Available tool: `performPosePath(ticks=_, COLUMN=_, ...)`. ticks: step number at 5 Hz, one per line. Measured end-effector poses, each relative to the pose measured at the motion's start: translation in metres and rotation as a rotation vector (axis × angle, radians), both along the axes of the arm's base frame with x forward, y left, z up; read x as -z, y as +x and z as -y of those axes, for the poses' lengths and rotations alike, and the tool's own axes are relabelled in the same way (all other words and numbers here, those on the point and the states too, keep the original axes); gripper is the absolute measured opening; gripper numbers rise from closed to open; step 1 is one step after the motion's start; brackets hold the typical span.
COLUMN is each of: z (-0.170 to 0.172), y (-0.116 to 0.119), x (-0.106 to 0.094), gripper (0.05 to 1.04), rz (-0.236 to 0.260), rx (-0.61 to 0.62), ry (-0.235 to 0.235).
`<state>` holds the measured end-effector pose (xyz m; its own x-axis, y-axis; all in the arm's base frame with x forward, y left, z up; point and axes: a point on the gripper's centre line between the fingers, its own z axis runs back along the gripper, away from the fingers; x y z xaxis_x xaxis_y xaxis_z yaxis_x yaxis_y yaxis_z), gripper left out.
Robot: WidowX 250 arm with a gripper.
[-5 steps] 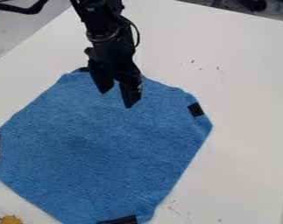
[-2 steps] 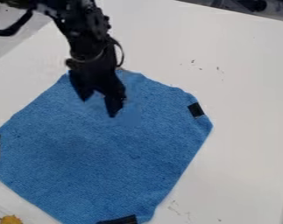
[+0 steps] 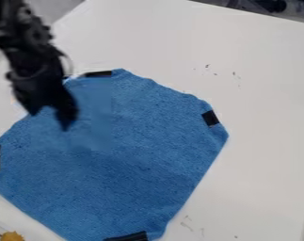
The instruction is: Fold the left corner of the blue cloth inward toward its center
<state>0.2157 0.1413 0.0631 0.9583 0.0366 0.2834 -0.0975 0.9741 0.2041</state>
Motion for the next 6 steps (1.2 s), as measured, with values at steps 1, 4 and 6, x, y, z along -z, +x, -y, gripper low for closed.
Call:
performPosePath(ticks=1, z=-0.038, y=-0.027, x=-0.001, gripper=1.001, rz=-0.049, rx=-0.049, ry=0.016)
performPosePath(ticks=4, z=-0.078, y=-0.058, x=0.033, gripper=1.001, rz=-0.052, rx=-0.093, ry=-0.068)
performPosePath(ticks=6, z=-0.074, y=-0.05, x=0.047, gripper=1.001, rz=-0.068, rx=-0.061, ry=-0.131)
